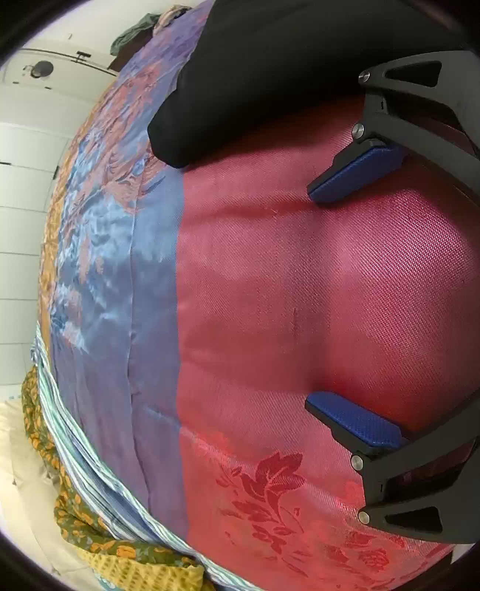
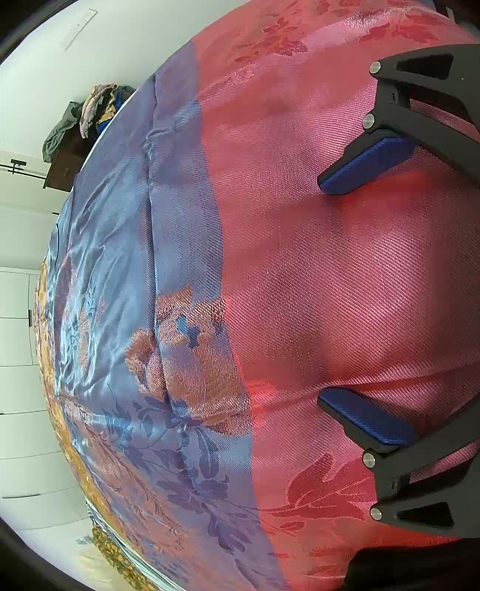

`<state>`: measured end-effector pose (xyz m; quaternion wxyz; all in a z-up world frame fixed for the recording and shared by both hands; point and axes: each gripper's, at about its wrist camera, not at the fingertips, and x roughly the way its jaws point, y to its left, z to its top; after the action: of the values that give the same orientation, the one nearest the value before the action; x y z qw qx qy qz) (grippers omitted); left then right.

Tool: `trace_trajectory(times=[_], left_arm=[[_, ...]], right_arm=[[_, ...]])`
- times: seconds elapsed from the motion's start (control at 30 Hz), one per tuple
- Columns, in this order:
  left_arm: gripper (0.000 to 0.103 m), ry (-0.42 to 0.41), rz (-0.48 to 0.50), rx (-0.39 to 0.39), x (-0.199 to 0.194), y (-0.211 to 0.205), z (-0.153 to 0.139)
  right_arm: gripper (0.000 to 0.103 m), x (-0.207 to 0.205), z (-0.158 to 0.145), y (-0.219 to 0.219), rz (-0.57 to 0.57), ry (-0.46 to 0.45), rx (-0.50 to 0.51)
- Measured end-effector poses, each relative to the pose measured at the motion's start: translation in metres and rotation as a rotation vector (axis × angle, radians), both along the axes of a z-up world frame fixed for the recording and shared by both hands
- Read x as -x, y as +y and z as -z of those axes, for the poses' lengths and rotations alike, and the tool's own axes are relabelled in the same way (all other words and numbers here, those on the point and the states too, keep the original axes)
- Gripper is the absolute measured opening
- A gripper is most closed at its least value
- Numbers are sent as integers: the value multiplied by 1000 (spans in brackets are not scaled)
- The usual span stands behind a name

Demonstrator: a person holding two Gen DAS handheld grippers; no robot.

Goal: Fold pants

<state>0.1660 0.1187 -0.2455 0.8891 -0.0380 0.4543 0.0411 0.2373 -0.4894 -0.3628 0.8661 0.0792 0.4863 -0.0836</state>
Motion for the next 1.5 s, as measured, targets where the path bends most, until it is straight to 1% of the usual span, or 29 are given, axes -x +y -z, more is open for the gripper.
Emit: trace_trajectory(times=[0.93, 1.5], left_arm=[[102, -8, -1, 4, 3, -1, -1], [102, 5, -8, 0, 2, -2, 1]], right_arm=[[103, 0, 0, 1, 0, 0, 0], [103, 0, 0, 1, 0, 0, 0]])
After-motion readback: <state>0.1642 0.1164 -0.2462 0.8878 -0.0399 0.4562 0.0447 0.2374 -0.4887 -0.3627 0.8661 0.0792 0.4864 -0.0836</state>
